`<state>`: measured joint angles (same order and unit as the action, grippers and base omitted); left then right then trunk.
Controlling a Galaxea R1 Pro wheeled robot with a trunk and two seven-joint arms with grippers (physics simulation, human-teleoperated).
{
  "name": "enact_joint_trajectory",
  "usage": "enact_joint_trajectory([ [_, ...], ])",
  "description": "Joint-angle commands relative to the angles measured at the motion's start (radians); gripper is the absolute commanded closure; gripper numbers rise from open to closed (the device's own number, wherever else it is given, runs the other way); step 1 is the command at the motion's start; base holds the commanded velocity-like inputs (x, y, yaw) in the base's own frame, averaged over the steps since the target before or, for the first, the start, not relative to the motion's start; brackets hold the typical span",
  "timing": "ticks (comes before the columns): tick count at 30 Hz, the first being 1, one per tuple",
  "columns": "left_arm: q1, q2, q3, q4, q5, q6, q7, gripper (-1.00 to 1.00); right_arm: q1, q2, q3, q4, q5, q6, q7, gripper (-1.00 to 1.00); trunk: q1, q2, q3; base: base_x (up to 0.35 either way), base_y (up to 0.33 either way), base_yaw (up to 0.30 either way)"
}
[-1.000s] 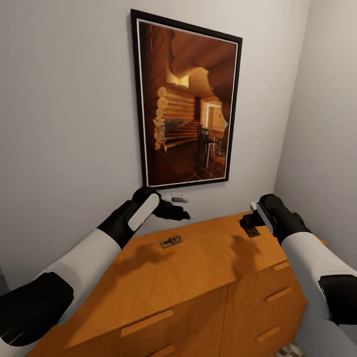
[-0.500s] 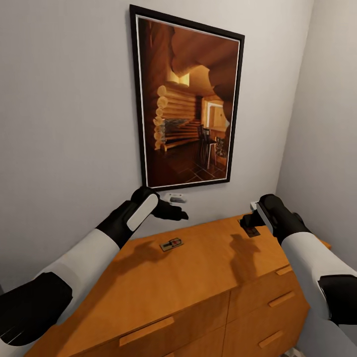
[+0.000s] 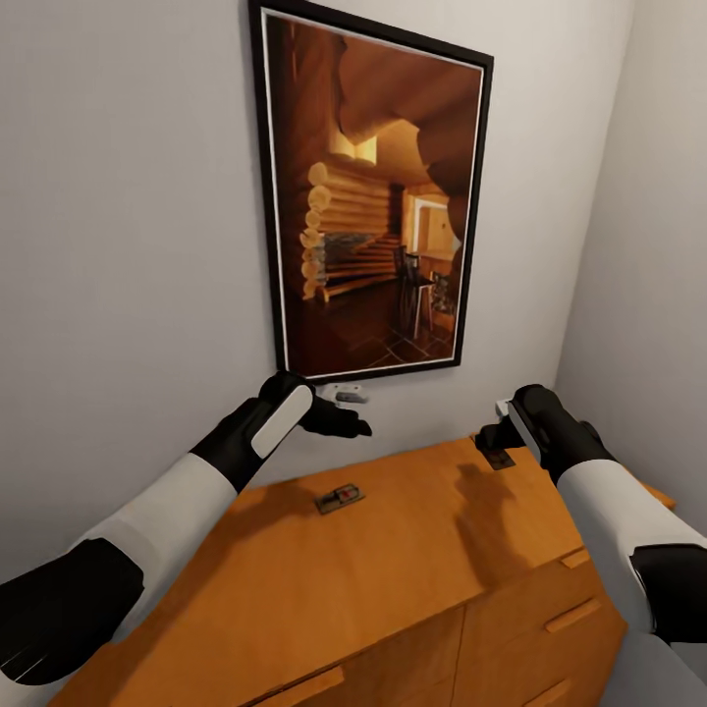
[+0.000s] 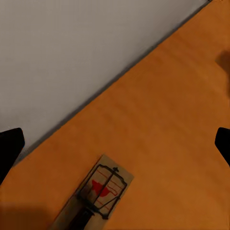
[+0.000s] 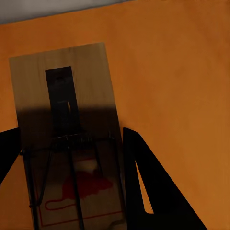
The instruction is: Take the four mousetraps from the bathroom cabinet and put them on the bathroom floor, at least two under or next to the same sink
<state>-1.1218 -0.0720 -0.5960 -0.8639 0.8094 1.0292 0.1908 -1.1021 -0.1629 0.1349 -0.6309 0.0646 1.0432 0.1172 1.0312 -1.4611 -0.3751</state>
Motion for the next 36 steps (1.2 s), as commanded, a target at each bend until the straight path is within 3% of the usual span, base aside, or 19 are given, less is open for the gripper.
enact_joint_trajectory([
  [1, -0.001, 0.000, -0.002, 0.000, 0.011, 0.002, 0.010, -1.00, -0.001, -0.001, 0.005, -0.001, 0.004, 0.004, 0.007, 1.00, 0.000, -0.001, -0.001, 0.072, 0.000, 0.000],
  [9, -0.001, 0.000, -0.002, 0.005, 0.014, 0.002, 0.009, -1.00, -0.001, -0.001, 0.005, 0.000, 0.002, 0.004, 0.007, 1.00, 0.000, -0.001, -0.001, 0.024, 0.000, 0.000],
  [17, -0.001, -0.007, -0.002, 0.121, 0.014, 0.000, 0.004, -1.00, -0.001, -0.001, 0.005, 0.000, 0.000, 0.004, 0.007, 1.00, 0.000, -0.001, -0.001, 0.002, 0.000, 0.000],
  [27, -0.001, -0.002, -0.006, 0.153, 0.011, 0.000, -0.143, -1.00, -0.001, -0.001, 0.005, 0.000, -0.001, 0.004, 0.008, 1.00, 0.000, -0.001, -0.001, 0.000, 0.000, 0.000],
  [36, -0.001, -0.002, -0.015, 0.156, 0.012, 0.001, -0.169, -1.00, -0.001, -0.001, 0.005, 0.000, -0.002, 0.004, 0.008, 1.00, 0.000, -0.001, -0.001, 0.000, 0.000, 0.000],
])
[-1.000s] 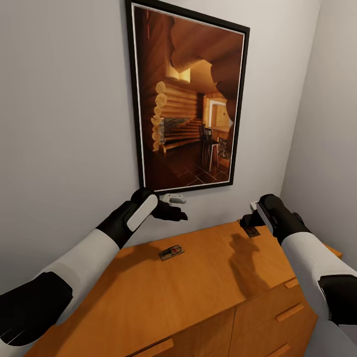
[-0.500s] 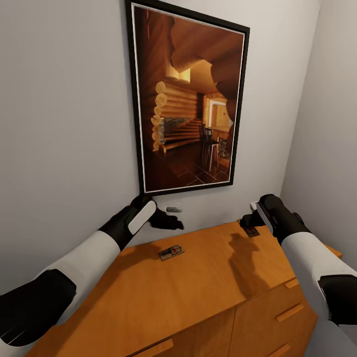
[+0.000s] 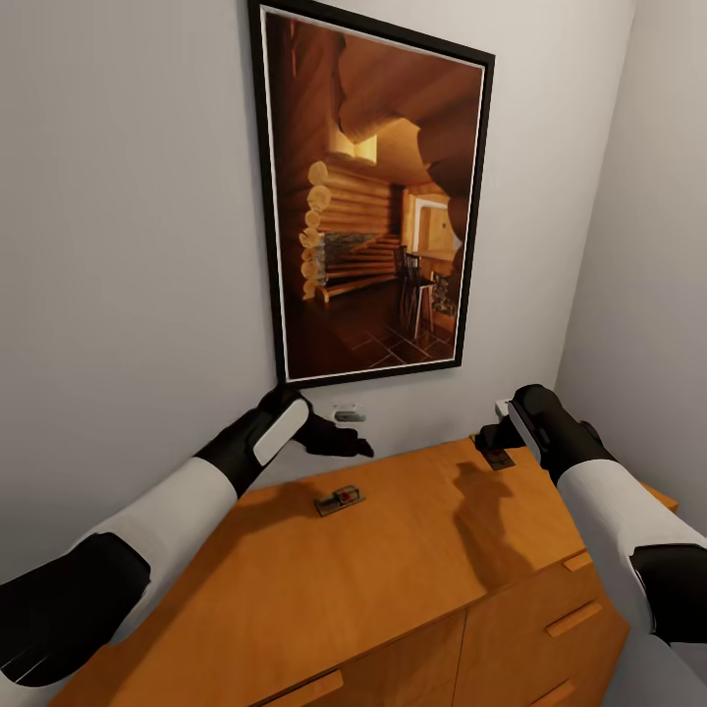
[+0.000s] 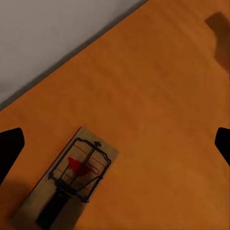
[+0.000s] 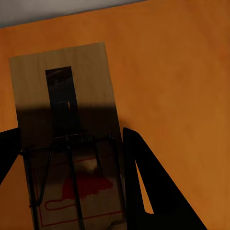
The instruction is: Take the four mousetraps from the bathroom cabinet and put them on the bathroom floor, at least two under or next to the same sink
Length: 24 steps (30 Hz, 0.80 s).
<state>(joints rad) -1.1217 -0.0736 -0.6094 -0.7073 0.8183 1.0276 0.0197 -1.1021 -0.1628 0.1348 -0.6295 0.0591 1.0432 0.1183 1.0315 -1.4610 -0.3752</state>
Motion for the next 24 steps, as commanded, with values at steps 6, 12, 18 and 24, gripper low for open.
enact_joint_trajectory([
  [6, -0.001, 0.005, -0.087, 0.018, 0.003, 0.003, 0.000, -1.00, -0.001, -0.001, 0.005, 0.000, 0.004, 0.004, 0.006, 1.00, 0.000, -0.001, -0.001, 0.000, 0.000, 0.000],
  [12, -0.001, 0.012, -0.111, 0.028, 0.002, 0.004, 0.000, -1.00, -0.001, 0.000, 0.005, 0.000, 0.004, 0.004, 0.006, 1.00, 0.000, -0.001, -0.001, 0.000, 0.000, 0.000],
  [18, -0.001, 0.021, -0.113, 0.018, 0.000, 0.002, 0.001, -1.00, -0.001, -0.001, 0.005, -0.001, 0.004, 0.004, 0.006, 1.00, 0.000, -0.001, -0.001, 0.000, 0.000, 0.000],
  [24, -0.001, 0.025, -0.113, 0.026, -0.001, 0.004, 0.001, -1.00, -0.001, -0.001, 0.005, 0.000, 0.005, 0.004, 0.006, 1.00, 0.000, -0.001, -0.001, 0.000, 0.000, 0.000],
])
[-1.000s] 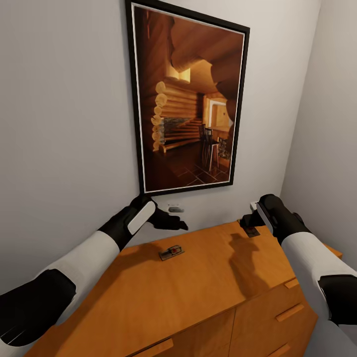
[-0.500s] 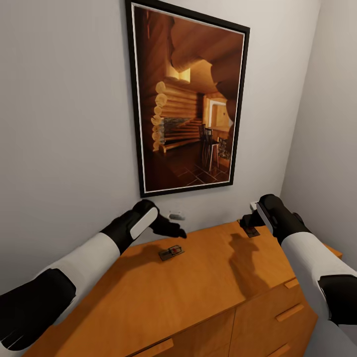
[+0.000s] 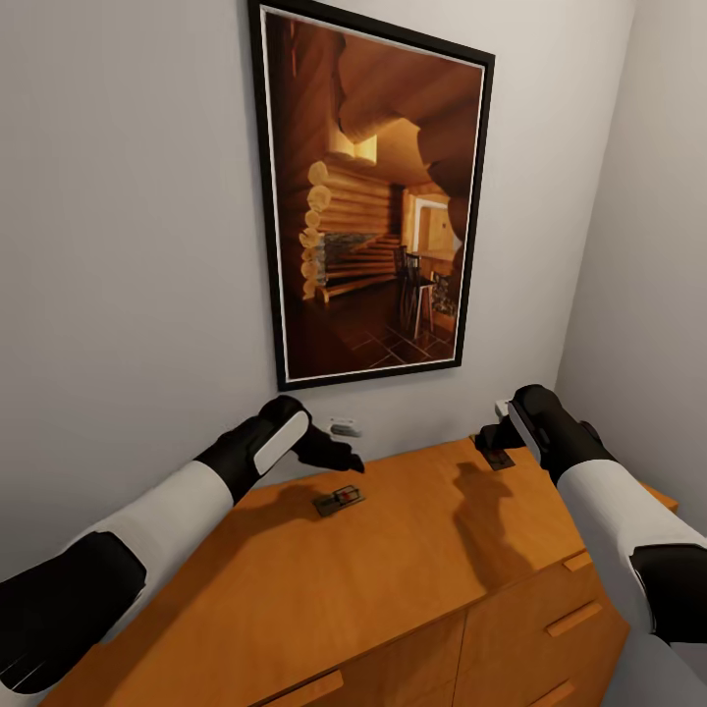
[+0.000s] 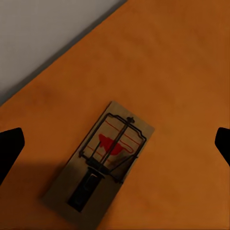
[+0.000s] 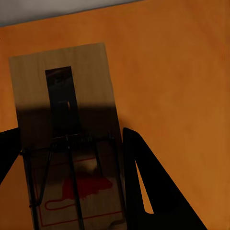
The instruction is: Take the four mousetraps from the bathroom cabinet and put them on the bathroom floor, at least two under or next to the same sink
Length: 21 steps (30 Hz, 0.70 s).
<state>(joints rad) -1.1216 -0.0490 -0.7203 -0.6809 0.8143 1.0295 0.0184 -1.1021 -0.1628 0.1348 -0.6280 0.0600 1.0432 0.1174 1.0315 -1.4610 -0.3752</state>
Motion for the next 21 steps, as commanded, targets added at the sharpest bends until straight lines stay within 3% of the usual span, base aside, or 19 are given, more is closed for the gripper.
enact_joint_trajectory([
  [1, -0.001, 0.001, -0.002, 0.003, 0.003, 0.003, 0.002, -1.00, -0.001, -0.001, 0.005, -0.001, 0.004, 0.004, 0.007, 1.00, 0.000, -0.001, -0.001, 0.000, 0.000, 0.000],
  [14, -0.001, 0.005, -0.003, 0.023, 0.001, 0.003, 0.002, -1.00, -0.001, -0.001, 0.005, -0.001, 0.004, 0.004, 0.007, 1.00, 0.000, -0.001, -0.001, 0.000, 0.000, 0.000],
  [21, -0.001, 0.004, -0.003, 0.016, -0.044, 0.004, 0.002, -1.00, -0.001, -0.001, 0.005, -0.001, 0.004, 0.004, 0.007, 1.00, 0.000, -0.001, -0.001, 0.000, 0.000, 0.000],
])
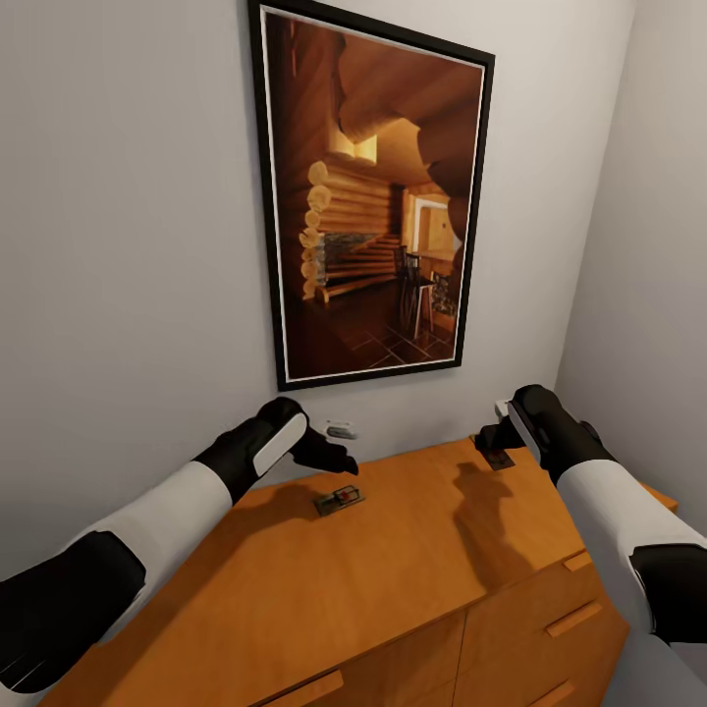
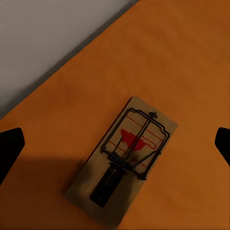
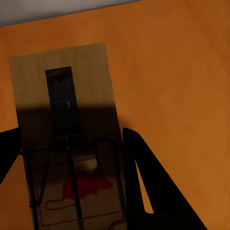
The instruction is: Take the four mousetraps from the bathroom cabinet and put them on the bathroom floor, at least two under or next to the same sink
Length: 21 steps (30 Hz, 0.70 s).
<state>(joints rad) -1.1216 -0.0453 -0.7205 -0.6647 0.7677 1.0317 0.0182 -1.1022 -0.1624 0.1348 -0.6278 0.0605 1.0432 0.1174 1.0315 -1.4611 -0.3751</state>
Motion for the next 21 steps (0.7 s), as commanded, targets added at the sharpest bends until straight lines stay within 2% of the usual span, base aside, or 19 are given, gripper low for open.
enact_joint_trajectory([
  [1, -0.001, 0.000, -0.002, -0.001, 0.000, 0.002, 0.002, -1.00, -0.001, -0.001, 0.005, -0.001, 0.004, 0.004, 0.007, 1.00, 0.000, -0.001, -0.001, 0.000, 0.000, 0.000],
  [16, -0.001, -0.005, -0.016, -0.006, -0.013, -0.001, 0.003, -1.00, -0.001, -0.001, 0.005, -0.001, 0.004, 0.004, 0.008, 1.00, 0.000, -0.001, -0.001, 0.039, 0.000, 0.000],
  [21, -0.001, -0.008, -0.032, -0.007, -0.012, 0.000, 0.003, -1.00, -0.001, 0.000, 0.005, -0.001, 0.003, 0.004, 0.007, 1.00, 0.000, -0.001, -0.001, 0.002, 0.000, 0.000],
])
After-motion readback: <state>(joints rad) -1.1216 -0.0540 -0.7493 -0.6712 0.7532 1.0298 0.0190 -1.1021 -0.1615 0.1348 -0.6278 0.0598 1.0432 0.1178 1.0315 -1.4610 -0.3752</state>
